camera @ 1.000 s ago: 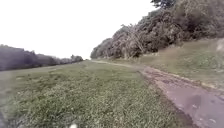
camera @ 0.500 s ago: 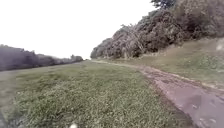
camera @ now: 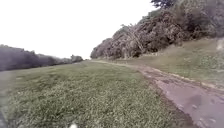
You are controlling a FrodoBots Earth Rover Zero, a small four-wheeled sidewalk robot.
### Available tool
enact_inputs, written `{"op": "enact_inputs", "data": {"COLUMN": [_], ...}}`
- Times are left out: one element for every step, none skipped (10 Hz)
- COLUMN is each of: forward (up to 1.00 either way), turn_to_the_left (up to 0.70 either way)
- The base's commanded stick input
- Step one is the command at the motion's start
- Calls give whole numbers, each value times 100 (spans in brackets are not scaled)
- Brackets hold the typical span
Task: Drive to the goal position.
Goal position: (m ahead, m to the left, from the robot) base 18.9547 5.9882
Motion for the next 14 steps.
{"op": "enact_inputs", "data": {"forward": [4,4,4,4,5,4,4,5,4,4,5,4,5,4], "turn_to_the_left": [0,0,0,0,0,0,0,0,0,0,0,0,0,0]}}
